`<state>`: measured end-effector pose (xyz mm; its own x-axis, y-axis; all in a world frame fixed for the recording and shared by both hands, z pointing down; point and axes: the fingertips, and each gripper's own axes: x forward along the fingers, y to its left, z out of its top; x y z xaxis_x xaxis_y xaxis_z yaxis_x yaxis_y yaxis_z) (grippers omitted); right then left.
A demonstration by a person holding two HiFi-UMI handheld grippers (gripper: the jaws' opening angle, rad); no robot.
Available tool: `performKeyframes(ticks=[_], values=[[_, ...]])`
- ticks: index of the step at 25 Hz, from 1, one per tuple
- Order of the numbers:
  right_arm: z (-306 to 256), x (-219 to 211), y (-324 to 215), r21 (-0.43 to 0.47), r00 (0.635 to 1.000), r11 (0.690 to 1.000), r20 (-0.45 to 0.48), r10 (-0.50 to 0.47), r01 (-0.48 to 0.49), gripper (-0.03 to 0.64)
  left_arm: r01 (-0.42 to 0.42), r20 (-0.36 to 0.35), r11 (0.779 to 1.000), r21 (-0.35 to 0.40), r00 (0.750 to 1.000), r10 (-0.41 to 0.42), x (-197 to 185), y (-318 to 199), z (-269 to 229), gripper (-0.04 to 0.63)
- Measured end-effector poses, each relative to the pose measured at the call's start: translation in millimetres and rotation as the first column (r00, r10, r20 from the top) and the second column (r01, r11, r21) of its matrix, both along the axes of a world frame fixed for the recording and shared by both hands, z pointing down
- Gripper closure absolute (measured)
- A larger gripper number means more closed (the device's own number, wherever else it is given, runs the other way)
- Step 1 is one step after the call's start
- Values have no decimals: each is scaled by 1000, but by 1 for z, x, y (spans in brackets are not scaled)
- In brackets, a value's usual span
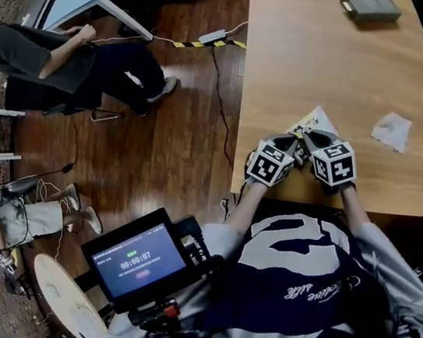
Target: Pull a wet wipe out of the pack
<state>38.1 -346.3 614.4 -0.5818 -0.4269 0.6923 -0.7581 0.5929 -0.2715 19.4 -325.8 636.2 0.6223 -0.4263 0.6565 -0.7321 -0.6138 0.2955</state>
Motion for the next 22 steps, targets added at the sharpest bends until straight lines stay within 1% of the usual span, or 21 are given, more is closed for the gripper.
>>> performKeyframes(ticks=[4,8,12,13,15,18,20,22], values=[[-10,9,-2,-55,986,995,140,95,-88,595,1,3,1000,3,1000,-1,5,-7,6,594],[-31,16,13,-93,958,985,237,163,-144,597,-15,1,1000,2,1000,15,5,-1,5,594],[-62,12,30,-118,908,980,373,194,-160,597,-16,8,1000,8,1000,16,1,1,3,594],[-70,11,35,-119,897,979,394,200,-166,597,-17,8,1000,13,1000,17,0,2,1,595],[-80,14,42,-108,889,977,406,211,-182,597,-27,7,999,23,1000,26,0,4,-3,594],[-88,24,52,-90,888,972,397,234,-216,597,-52,-10,998,36,999,52,-4,13,-8,594],[-95,32,61,-83,881,965,394,261,-249,597,-46,-49,998,53,998,49,-10,23,-17,594],[-100,40,72,-79,873,955,390,294,-286,597,-4,-108,998,65,994,11,-19,30,-27,594]])
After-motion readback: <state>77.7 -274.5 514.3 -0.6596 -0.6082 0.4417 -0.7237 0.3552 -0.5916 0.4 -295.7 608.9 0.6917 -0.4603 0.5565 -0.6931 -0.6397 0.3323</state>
